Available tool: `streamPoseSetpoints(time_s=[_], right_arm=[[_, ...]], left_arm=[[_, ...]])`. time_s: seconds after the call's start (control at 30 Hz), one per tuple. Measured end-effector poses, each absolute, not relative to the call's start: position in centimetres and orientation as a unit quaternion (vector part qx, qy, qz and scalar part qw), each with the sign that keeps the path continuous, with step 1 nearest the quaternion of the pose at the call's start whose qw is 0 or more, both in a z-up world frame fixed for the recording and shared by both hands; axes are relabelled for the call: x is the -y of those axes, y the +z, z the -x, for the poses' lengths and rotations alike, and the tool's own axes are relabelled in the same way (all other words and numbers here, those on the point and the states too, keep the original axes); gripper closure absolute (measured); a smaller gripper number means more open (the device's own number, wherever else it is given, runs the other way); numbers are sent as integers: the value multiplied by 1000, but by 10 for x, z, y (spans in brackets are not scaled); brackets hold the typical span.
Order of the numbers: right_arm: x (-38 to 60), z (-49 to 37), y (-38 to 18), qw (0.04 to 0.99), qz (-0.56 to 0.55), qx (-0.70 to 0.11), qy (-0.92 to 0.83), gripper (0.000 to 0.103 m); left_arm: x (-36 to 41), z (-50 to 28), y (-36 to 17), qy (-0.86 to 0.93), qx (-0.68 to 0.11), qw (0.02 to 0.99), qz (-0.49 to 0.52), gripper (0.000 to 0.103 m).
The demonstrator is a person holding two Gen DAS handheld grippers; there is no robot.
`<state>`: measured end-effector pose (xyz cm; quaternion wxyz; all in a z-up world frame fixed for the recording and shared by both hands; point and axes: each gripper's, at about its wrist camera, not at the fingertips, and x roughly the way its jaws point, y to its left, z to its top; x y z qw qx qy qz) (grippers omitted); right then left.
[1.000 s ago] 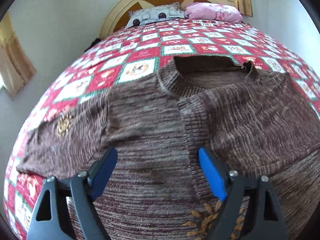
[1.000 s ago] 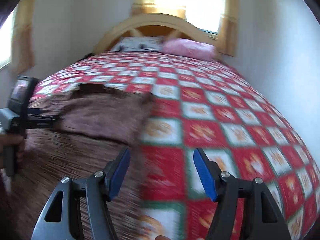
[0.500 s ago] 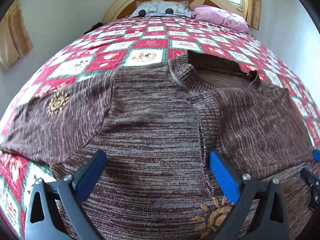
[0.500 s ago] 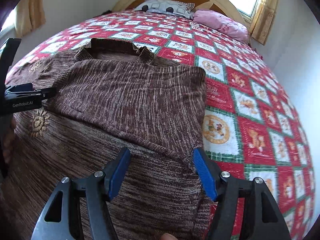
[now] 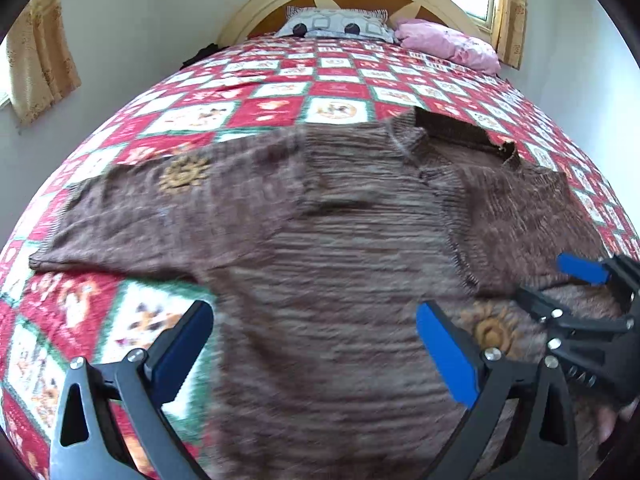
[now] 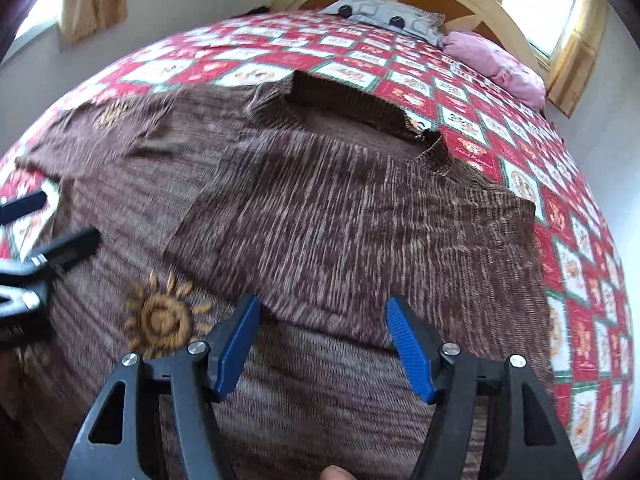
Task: Fold small clothes
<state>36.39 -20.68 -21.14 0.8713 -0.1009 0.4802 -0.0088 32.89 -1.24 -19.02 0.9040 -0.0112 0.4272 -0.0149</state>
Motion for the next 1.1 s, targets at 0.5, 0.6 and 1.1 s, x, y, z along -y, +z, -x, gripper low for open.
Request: streamPoseSetpoints(time_s=[0.5,0.6,1.1], right_arm=[[188,-422,-224,892,28,-450,-20,36],[187,-412,-221,890,27,-454,-16,36],[118,-346,-205,903,123,-410,50,36]], left_arm=[[-36,-310,-181,37,-405,912,-49,0],[-47,-310,-186,46,-412,909,-55,0],[-107,-319,-203,101,-442,890,-53,0]])
